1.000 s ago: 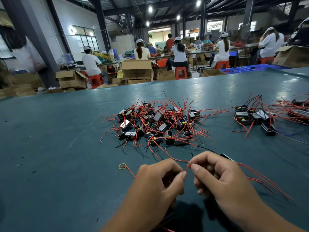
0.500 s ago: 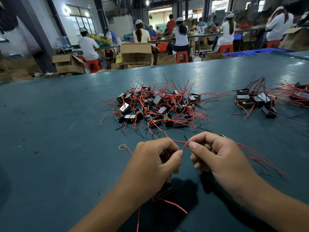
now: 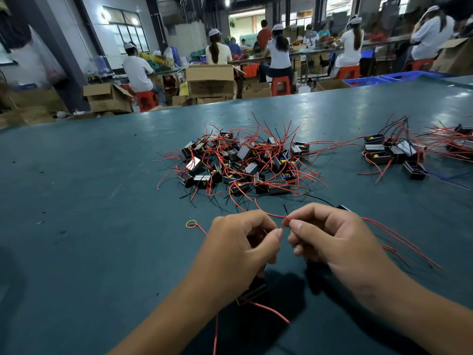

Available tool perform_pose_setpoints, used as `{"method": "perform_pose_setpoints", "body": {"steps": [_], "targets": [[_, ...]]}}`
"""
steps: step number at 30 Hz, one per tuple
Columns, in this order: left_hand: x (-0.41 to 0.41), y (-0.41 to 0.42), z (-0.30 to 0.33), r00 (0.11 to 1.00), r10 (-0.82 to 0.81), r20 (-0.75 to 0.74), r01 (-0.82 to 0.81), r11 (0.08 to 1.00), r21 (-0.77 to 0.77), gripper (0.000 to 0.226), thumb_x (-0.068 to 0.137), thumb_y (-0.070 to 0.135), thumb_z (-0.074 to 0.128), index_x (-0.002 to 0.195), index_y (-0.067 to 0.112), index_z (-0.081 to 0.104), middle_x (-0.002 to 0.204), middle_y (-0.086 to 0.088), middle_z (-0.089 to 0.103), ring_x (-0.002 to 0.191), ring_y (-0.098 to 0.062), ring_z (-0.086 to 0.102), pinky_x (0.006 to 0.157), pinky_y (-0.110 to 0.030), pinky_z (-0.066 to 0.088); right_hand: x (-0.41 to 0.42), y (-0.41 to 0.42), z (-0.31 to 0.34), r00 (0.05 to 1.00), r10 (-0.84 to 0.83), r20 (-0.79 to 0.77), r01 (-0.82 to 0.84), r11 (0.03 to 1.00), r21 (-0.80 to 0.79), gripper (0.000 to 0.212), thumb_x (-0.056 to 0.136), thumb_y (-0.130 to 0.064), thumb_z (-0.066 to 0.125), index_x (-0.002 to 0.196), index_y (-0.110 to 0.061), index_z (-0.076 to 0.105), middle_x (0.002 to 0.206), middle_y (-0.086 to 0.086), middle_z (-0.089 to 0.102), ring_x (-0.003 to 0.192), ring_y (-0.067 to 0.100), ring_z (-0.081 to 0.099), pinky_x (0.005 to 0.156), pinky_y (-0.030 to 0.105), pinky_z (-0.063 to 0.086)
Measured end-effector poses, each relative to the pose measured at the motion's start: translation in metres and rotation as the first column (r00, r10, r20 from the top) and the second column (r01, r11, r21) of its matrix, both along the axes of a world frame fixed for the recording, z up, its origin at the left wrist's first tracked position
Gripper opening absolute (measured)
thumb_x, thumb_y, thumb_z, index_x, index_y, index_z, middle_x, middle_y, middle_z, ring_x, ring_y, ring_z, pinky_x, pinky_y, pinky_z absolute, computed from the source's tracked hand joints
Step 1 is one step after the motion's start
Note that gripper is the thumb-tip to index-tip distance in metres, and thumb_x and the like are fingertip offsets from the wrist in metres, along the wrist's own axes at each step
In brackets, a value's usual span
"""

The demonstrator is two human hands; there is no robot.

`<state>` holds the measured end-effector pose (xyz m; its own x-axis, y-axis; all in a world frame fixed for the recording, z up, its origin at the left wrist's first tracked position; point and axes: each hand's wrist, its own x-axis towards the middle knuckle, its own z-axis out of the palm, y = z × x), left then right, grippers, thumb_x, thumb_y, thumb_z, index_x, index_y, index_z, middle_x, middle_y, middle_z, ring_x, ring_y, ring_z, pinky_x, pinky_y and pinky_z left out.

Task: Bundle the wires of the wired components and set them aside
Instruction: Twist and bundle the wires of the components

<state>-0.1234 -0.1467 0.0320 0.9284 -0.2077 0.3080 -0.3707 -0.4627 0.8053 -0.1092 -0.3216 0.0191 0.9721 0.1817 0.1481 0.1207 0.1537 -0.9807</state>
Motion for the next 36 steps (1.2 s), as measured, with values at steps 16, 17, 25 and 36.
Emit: {"method": "perform_pose_setpoints", "body": {"steps": [16, 17, 25, 36], "targets": [[-0.003, -0.003, 0.004, 1.000, -0.001, 0.002, 0.001, 0.996, -0.089, 0.007, 0.086, 0.029, 0.067, 0.093, 0.028, 0.064, 0.066, 0.001, 0.068, 0.046, -0.020, 0.061, 0.044, -0.031, 0.047, 0.001, 0.000, -0.005, 0.988, -0.003, 0.156, 0.010, 0.999, -0.045, 0.010, 0.085, -0.005, 0.069, 0.080, -0.013, 0.072, 0.059, 0.001, 0.063, 0.049, 0.002, 0.050, 0.048, 0.010, 0.038], [-0.003, -0.003, 0.005, 1.000, 0.013, 0.024, -0.010, 0.995, -0.102, 0.013, 0.085, 0.031, 0.066, 0.097, 0.031, 0.063, 0.070, 0.003, 0.068, 0.048, -0.023, 0.062, 0.045, -0.034, 0.048, 0.001, 0.000, -0.003, 0.983, -0.004, 0.186, 0.018, 0.997, -0.074, 0.011, 0.086, -0.005, 0.069, 0.080, -0.013, 0.072, 0.060, 0.000, 0.063, 0.050, 0.002, 0.051, 0.049, 0.010, 0.039], [-0.002, 0.002, 0.014, 0.937, 0.012, 0.350, -0.082, 0.979, 0.187, 0.014, 0.090, 0.031, 0.068, 0.082, 0.019, 0.066, 0.072, 0.011, 0.057, 0.064, -0.007, 0.053, 0.058, -0.010, 0.035, -0.004, -0.008, 0.002, 0.899, 0.053, 0.434, 0.137, 0.909, -0.394, 0.004, 0.085, -0.025, 0.067, 0.084, -0.025, 0.072, 0.071, -0.002, 0.068, 0.064, 0.018, 0.059, 0.060, 0.027, 0.047], [-0.004, -0.004, 0.017, 0.937, -0.020, -0.349, -0.073, 0.965, -0.252, 0.032, 0.087, 0.019, 0.063, 0.055, 0.018, 0.062, 0.049, 0.005, 0.045, 0.041, -0.009, 0.031, 0.040, -0.019, 0.022, -0.006, -0.010, 0.007, 0.673, 0.198, 0.713, 0.345, 0.769, -0.539, 0.003, 0.086, -0.013, 0.068, 0.086, -0.013, 0.071, 0.075, -0.011, 0.063, 0.067, -0.002, 0.052, 0.066, 0.007, 0.039]]}}
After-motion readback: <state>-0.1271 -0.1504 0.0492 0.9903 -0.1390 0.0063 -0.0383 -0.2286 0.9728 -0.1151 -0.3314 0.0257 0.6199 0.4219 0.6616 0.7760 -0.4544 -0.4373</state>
